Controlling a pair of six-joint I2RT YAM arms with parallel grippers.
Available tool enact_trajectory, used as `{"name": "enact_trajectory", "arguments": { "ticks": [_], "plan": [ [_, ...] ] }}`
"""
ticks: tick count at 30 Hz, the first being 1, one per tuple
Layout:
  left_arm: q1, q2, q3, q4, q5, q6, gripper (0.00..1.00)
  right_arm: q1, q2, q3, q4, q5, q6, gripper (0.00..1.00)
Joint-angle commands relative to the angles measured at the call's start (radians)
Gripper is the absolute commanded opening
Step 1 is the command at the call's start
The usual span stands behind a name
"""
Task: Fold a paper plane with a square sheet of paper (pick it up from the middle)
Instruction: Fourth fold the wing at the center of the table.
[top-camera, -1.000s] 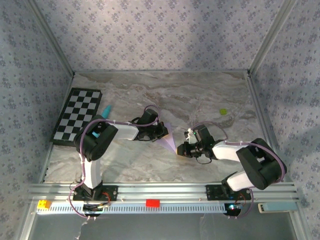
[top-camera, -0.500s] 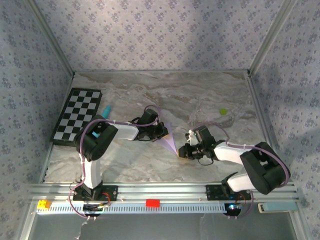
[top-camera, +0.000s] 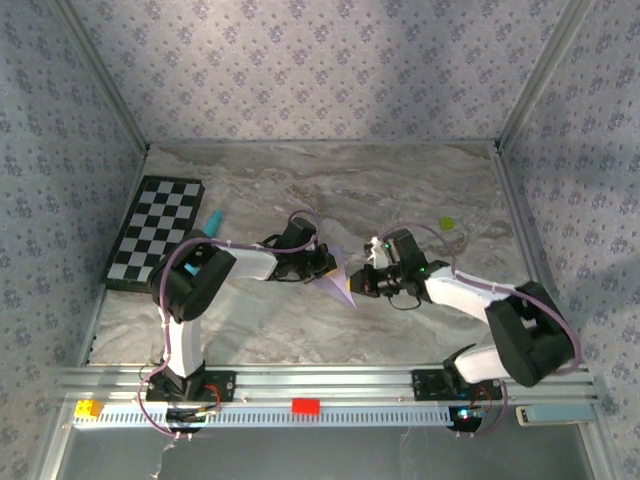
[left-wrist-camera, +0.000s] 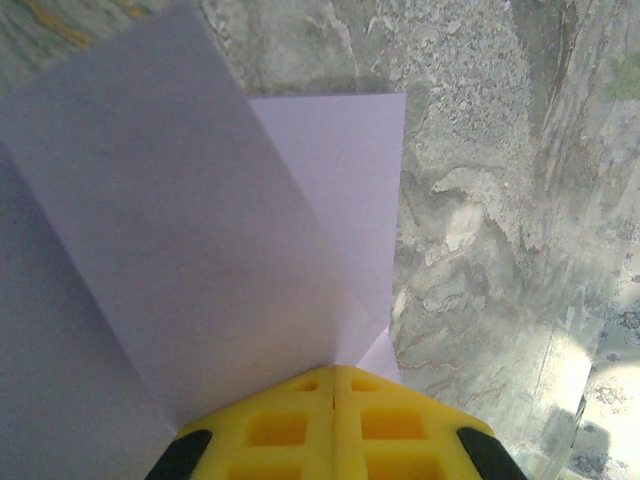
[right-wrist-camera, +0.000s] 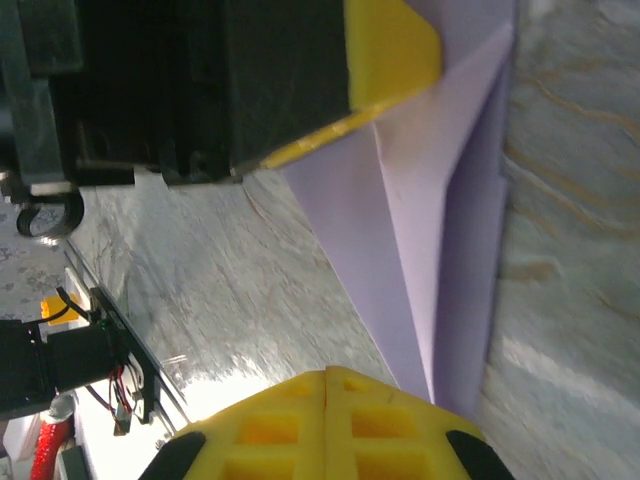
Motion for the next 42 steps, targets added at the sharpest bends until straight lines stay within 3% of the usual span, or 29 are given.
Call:
{"name": "enact_trajectory", "arguments": {
  "ticks": [1, 9, 18, 42],
  "plan": [
    [0.004, 0.020, -0.014, -0.034, -0.022, 0.014, 0.05, 0.032, 0.082, 0.070, 0.013, -0.023, 0.021, 0.03],
    [0.004, 0.017, -0.013, -0.037, -0.022, 0.015, 0.04, 0.055, 0.233, 0.121, -0.014, 0.049, 0.012, 0.02],
    [0.005, 0.014, -0.013, -0.042, -0.025, 0.017, 0.04, 0.053, 0.272, 0.025, 0.081, 0.030, 0.045, 0.02],
    [0.012, 0.007, -0.026, -0.053, -0.040, 0.016, 0.04, 0.045, 0.068, -0.219, 0.065, 0.063, 0.033, 0.04]
  ]
}}
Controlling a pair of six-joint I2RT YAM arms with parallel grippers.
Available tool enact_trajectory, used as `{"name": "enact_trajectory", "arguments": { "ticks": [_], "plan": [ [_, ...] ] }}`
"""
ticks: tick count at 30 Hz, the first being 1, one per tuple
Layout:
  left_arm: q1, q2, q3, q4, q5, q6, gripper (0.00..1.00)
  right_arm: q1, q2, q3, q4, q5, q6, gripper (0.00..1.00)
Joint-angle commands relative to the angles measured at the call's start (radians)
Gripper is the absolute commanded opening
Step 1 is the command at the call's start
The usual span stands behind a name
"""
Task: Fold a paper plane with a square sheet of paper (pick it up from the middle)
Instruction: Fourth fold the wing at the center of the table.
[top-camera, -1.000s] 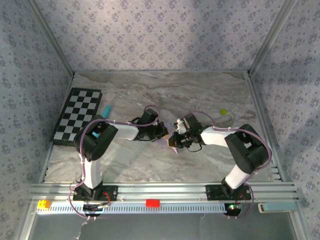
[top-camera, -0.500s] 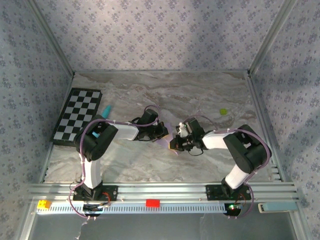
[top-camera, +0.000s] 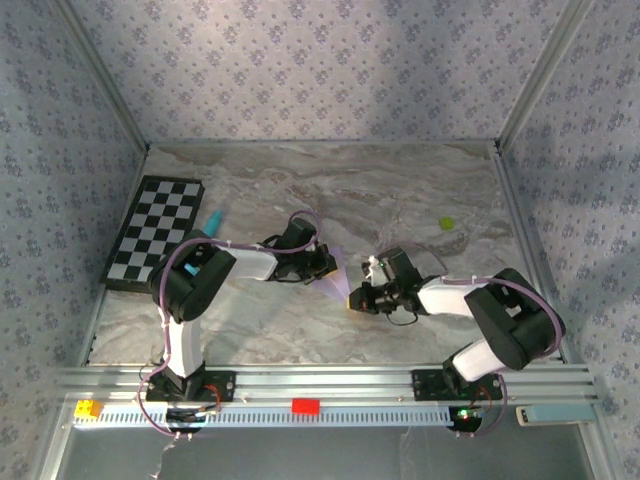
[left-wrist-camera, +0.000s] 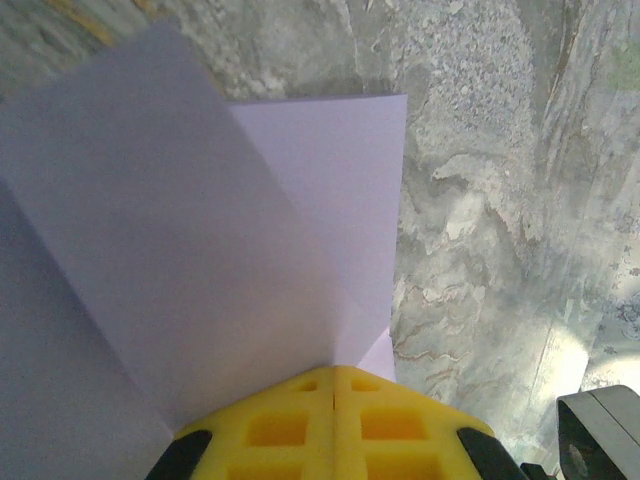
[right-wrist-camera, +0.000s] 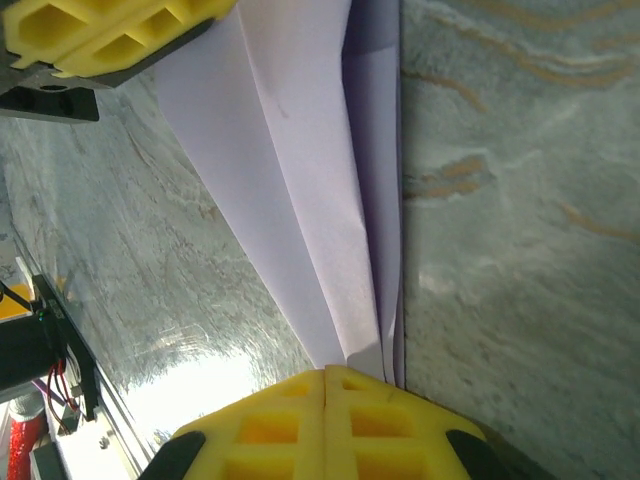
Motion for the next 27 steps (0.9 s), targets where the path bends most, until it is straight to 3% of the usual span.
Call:
{"name": "enact_trajectory", "arguments": {
  "ticks": [1, 8, 15, 27],
  "plan": [
    [0.012, 0.008, -0.023, -0.050, -0.055, 0.016, 0.04, 0.000, -0.010, -0.063, -0.127, 0.029, -0.020, 0.04],
    [0.011, 0.005, -0.026, -0.045, -0.053, 0.014, 0.04, -0.001, -0.092, -0.064, -0.195, 0.022, -0.036, 0.04],
    [0.009, 0.003, -0.029, -0.040, -0.049, 0.014, 0.04, -0.013, -0.251, 0.058, -0.309, 0.029, -0.036, 0.04],
    [0.010, 0.008, -0.019, -0.044, -0.044, 0.016, 0.04, -0.025, 0.091, 0.302, -0.192, -0.001, 0.011, 0.04]
  ]
}}
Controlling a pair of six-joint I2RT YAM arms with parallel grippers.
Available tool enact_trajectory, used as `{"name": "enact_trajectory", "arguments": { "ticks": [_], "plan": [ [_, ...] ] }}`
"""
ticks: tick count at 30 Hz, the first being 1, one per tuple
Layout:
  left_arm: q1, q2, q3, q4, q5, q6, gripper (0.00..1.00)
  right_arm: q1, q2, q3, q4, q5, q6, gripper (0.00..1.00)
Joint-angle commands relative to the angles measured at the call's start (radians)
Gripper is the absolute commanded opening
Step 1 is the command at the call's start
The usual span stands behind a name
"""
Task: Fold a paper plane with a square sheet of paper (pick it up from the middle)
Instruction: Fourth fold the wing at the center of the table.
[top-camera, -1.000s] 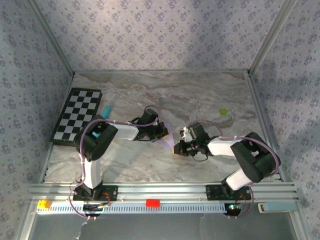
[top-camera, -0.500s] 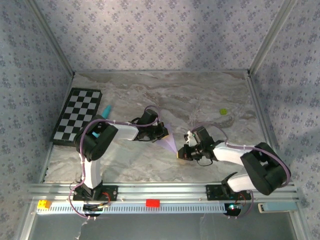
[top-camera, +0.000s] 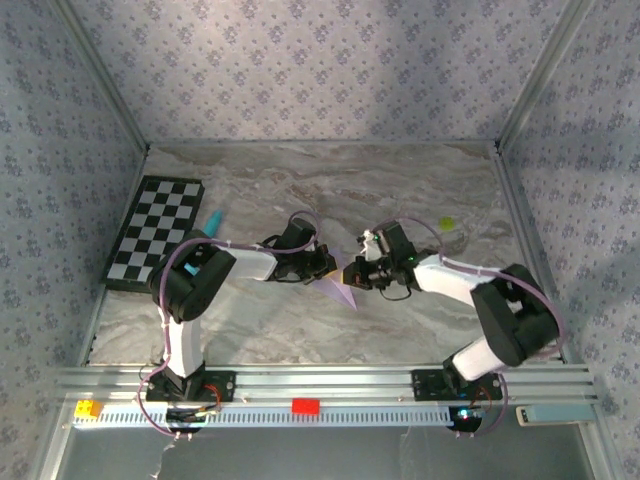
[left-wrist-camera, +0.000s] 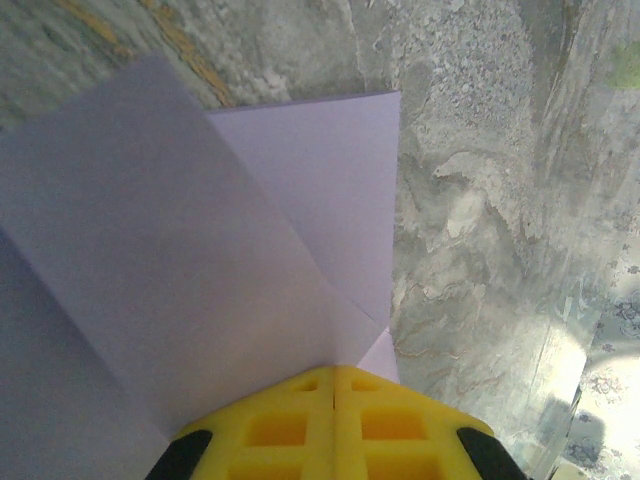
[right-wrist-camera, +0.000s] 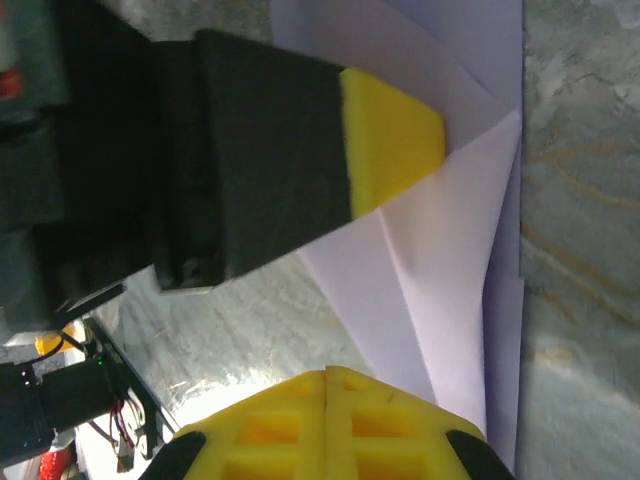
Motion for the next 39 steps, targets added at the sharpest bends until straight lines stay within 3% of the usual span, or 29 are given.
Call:
{"name": "enact_trajectory", "arguments": {
  "ticks": [1, 13, 26, 32, 39],
  "plan": [
    [0.009, 0.009, -0.016, -0.048, -0.046, 0.016, 0.04, 0.009, 0.067, 0.043, 0.027, -0.003, 0.025, 0.04],
    [0.009, 0.004, -0.014, -0.041, -0.045, 0.020, 0.04, 0.001, 0.191, 0.011, 0.022, 0.035, 0.028, 0.03],
    [0.021, -0.077, 0.056, -0.121, -0.031, 0.109, 0.11, -0.003, 0.203, -0.093, 0.073, 0.064, 0.069, 0.01],
    [-0.012, -0.113, 0.004, -0.098, -0.013, 0.082, 0.04, -0.002, 0.203, -0.091, 0.073, 0.070, 0.076, 0.00],
    [-0.035, -0.046, 0.001, -0.107, -0.034, 0.068, 0.03, -0.002, 0.200, -0.100, 0.075, 0.073, 0.080, 0.00]
  ]
}}
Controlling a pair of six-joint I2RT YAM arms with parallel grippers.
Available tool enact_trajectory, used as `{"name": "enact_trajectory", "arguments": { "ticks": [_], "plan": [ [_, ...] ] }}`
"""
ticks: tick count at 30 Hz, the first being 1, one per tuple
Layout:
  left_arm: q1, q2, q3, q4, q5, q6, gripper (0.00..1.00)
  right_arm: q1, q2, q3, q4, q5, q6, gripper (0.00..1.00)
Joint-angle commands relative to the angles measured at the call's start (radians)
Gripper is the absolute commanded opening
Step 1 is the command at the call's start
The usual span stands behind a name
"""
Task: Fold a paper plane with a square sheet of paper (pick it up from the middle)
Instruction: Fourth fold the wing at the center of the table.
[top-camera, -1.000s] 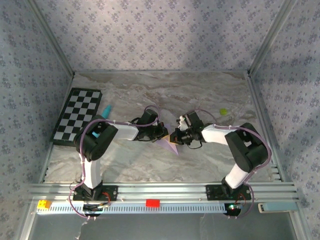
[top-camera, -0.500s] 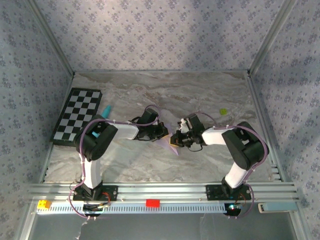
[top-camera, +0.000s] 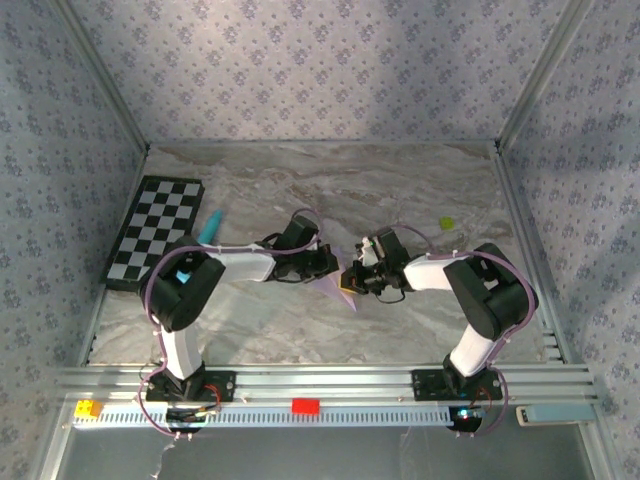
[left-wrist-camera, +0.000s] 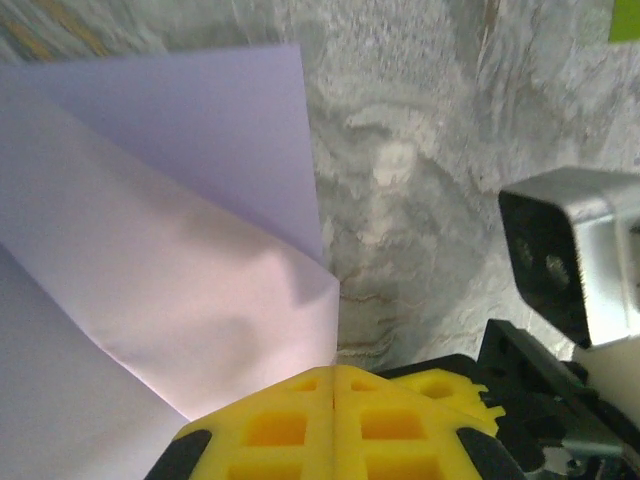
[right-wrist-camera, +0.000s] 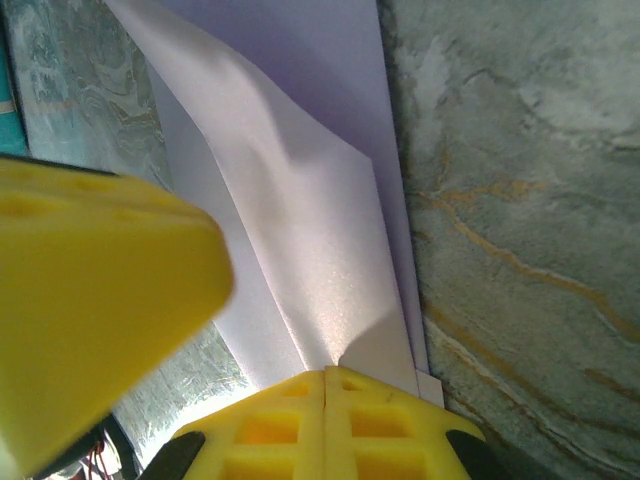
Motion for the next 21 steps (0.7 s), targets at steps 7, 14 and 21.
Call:
{"name": "enact_trajectory", "arguments": {
  "ticks": [7, 14, 21],
  "plan": [
    [0.053, 0.082, -0.017, -0.018, -0.034, 0.007, 0.03, 0.005, 0.040, -0.065, -0.121, 0.083, 0.000, 0.00],
    [0.121, 0.101, 0.033, -0.074, -0.034, 0.063, 0.04, 0.006, 0.044, -0.074, -0.122, 0.083, -0.010, 0.00],
    [0.200, 0.116, 0.083, -0.131, -0.030, 0.133, 0.04, 0.006, 0.044, -0.074, -0.124, 0.078, -0.017, 0.00]
  ]
}}
